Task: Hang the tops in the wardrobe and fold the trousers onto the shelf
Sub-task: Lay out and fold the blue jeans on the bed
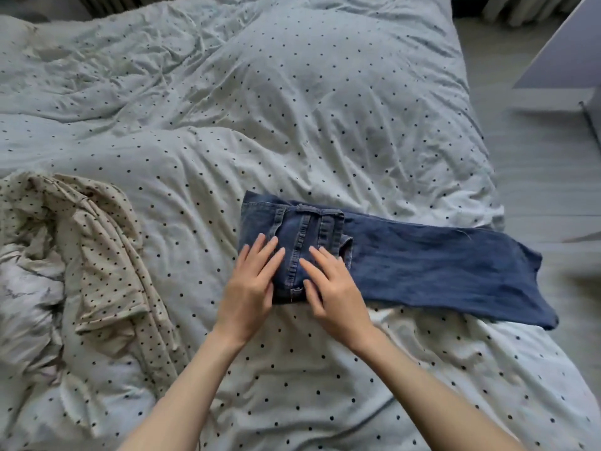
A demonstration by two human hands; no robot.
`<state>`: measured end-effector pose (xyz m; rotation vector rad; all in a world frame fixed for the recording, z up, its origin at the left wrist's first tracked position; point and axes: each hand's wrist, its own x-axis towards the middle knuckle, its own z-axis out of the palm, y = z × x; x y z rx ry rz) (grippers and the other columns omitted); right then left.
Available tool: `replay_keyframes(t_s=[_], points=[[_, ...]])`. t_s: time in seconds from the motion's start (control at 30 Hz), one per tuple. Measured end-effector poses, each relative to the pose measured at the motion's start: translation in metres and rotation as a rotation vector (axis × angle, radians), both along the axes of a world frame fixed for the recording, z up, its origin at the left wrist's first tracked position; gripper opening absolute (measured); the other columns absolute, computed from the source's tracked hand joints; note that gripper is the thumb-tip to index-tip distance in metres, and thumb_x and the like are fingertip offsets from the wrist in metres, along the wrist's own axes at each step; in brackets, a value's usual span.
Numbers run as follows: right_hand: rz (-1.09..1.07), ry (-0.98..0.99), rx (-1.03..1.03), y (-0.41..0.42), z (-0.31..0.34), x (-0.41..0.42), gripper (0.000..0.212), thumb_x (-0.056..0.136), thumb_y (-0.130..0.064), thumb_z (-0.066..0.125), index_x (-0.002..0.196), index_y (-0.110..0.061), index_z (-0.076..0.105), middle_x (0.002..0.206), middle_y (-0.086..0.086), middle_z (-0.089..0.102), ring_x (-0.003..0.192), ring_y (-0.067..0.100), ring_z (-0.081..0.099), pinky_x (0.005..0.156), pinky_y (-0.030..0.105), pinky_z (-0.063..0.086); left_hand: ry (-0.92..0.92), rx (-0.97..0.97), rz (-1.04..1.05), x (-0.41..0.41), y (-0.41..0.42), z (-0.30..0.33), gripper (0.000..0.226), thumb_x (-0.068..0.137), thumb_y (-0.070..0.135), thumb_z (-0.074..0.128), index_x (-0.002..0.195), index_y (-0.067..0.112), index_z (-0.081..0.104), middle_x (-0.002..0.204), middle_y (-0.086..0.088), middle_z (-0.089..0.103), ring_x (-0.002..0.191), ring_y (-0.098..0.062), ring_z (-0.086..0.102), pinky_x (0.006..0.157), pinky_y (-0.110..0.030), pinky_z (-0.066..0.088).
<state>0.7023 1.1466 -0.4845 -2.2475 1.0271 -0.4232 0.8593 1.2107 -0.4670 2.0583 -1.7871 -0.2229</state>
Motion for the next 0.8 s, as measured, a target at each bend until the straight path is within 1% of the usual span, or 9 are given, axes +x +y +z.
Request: replay_keyframes(t_s=[0.07,0.13,0.27,0.37,0.43,0.5,0.57,0.7,0.8], points=[[0.058,0.175,-0.169,-0.003,-0.008,0.004,0.042,0.092,-0.035,0.043,0.121,-0.015,0.065,0.130,0.008,0.059,0.123,0.024,0.054,0.104,0.059,0.035,0.097,0.078,0.198,0.010,-0.002,-0.010,0.053,0.091,-0.003,0.047,0.142,0.001,0.036,0.151,-0.013,0.032,0.141,-0.022,0.023,0.116,-0.037,0.020],[0.106,0.382,-0.237,-0.012,-0.018,0.002,0.047,0.091,-0.044,0.035,0.123,-0.024,0.064,0.130,0.001,0.060,0.122,0.017,0.056,0.100,0.060,0.038,0.399,0.250,0.435,0.022,-0.006,-0.021,0.059,0.098,0.023,0.045,0.150,0.009,0.019,0.156,-0.006,0.019,0.144,-0.014,0.016,0.117,-0.027,0.012],[0.178,0.594,-0.181,-0.027,-0.043,0.001,0.054,0.092,-0.046,0.023,0.131,-0.031,0.056,0.139,-0.003,0.052,0.128,0.014,0.049,0.103,0.055,0.035,0.769,0.466,0.533,0.051,-0.023,-0.041,0.070,0.087,0.045,0.058,0.144,0.015,0.031,0.140,0.003,0.046,0.126,-0.010,0.047,0.104,-0.031,0.041],[0.269,0.647,-0.119,-0.032,-0.055,0.005,0.054,0.097,-0.047,0.012,0.148,-0.032,0.024,0.157,-0.004,0.018,0.145,0.015,0.016,0.113,0.054,-0.006,0.880,0.489,0.576,0.063,-0.032,-0.042,0.048,0.077,0.044,0.072,0.117,0.021,0.056,0.108,0.012,0.063,0.083,0.011,0.060,0.064,-0.007,0.048],[0.278,0.623,-0.103,-0.031,-0.058,0.001,0.053,0.100,-0.047,0.012,0.150,-0.033,0.007,0.159,-0.006,0.001,0.147,0.013,-0.003,0.106,0.050,-0.026,0.835,0.460,0.600,0.063,-0.035,-0.039,0.035,0.073,0.036,0.078,0.100,0.019,0.064,0.100,0.001,0.070,0.081,-0.001,0.067,0.066,-0.019,0.054],[0.229,0.578,-0.114,-0.030,-0.056,-0.005,0.052,0.101,-0.044,0.017,0.150,-0.034,0.008,0.159,-0.006,0.001,0.146,0.012,-0.004,0.105,0.047,-0.029,0.752,0.436,0.606,0.057,-0.041,-0.029,0.041,0.071,0.034,0.080,0.102,0.013,0.065,0.100,-0.004,0.070,0.092,-0.017,0.067,0.081,-0.038,0.055],[0.177,0.500,-0.040,-0.027,-0.047,-0.005,0.051,0.101,-0.038,0.024,0.150,-0.033,0.015,0.159,-0.007,0.005,0.146,0.010,-0.003,0.108,0.045,-0.026,0.682,0.418,0.593,0.049,-0.043,-0.014,0.045,0.071,0.036,0.079,0.105,0.012,0.060,0.102,-0.003,0.068,0.096,-0.021,0.063,0.084,-0.040,0.052],[-0.082,0.094,0.339,-0.022,-0.011,0.008,0.051,0.099,-0.020,0.036,0.149,-0.026,0.025,0.155,-0.006,0.024,0.145,0.012,0.013,0.117,0.035,0.001,0.457,0.331,0.470,0.030,-0.049,0.034,0.041,0.073,0.039,0.074,0.099,0.017,0.052,0.093,0.003,0.062,0.093,-0.024,0.060,0.068,-0.032,0.045],[-0.347,-0.150,0.418,-0.011,0.024,0.006,0.045,0.100,-0.019,0.040,0.145,-0.019,0.035,0.150,-0.001,0.036,0.142,0.015,0.026,0.111,0.024,0.020,0.272,0.252,0.297,0.007,-0.060,0.075,0.046,0.075,0.041,0.071,0.109,0.016,0.052,0.103,-0.007,0.066,0.100,-0.032,0.060,0.077,-0.039,0.047]])
